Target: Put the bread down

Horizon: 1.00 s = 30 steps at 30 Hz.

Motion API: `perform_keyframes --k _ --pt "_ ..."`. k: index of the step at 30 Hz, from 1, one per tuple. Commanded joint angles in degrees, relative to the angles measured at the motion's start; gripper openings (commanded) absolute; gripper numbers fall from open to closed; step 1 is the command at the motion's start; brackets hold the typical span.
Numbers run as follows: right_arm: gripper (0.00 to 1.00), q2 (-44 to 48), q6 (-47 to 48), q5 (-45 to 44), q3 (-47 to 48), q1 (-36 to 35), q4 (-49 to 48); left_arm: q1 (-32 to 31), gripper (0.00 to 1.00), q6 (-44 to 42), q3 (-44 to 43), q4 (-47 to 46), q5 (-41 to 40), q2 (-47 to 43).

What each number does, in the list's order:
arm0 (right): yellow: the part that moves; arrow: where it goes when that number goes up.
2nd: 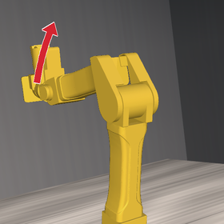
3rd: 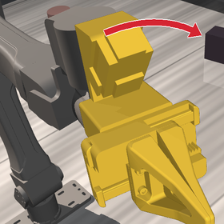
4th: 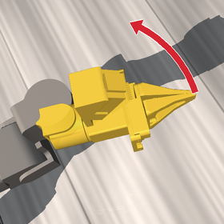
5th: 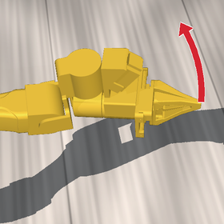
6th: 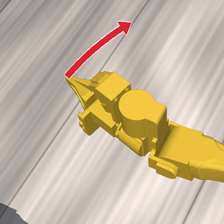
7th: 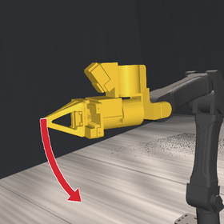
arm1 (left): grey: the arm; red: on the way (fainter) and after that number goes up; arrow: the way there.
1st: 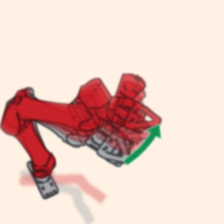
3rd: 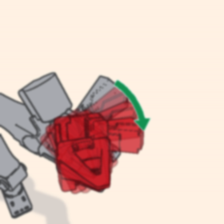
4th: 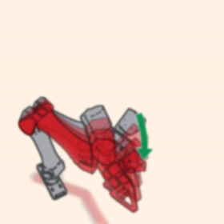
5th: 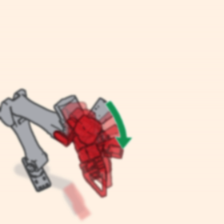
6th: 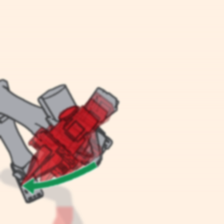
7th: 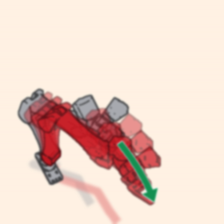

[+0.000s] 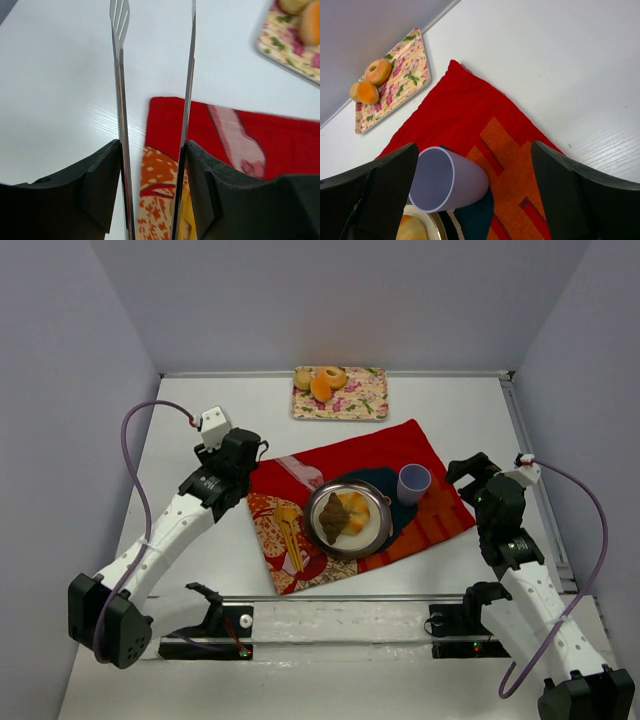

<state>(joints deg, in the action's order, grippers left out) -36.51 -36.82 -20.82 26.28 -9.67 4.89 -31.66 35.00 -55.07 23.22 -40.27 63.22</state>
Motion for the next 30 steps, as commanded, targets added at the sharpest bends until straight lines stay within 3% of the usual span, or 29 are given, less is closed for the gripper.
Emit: perform_keyframes --k 1,3,7,12,21,24,26,30 --pt "1.00 -0.05 0.96 -1.59 0.88 0.18 -2.42 10.37 0.61 -5.64 3.03 -10.55 4.39 3.22" --pt "1.00 -0.22 0.96 -1.77 0.96 0.18 -2.42 16.33 0.61 -8.97 4.18 -14.67 7.39 6.64" --pt "1.00 -0.49 0.96 -2.21 1.05 0.18 -2.42 21.54 0.62 -13.19 2.34 -16.10 6.18 13.41" --pt "1.00 -1.37 1.49 -1.77 1.49 0.18 -2.42 23.39 0.79 -19.09 5.23 -24.51 6.78 19.21" --pt "1.00 -1.37 1.84 -2.12 1.49 0.18 -2.25 29.28 0.81 -15.50 2.86 -19.46 10.92 27.57" --pt "1.00 -1.02 1.75 -2.21 1.23 0.18 -2.16 29.37 0.83 -14.88 2.60 -18.65 11.44 27.31" --pt "1.00 -0.67 1.66 -2.21 1.31 0.18 -2.16 29.37 0.91 -14.53 3.04 -18.13 12.84 24.77" --pt "1.00 -0.66 1.49 -2.21 1.23 0.18 -2.16 29.29 0.99 -13.91 5.05 -18.56 17.85 14.59"
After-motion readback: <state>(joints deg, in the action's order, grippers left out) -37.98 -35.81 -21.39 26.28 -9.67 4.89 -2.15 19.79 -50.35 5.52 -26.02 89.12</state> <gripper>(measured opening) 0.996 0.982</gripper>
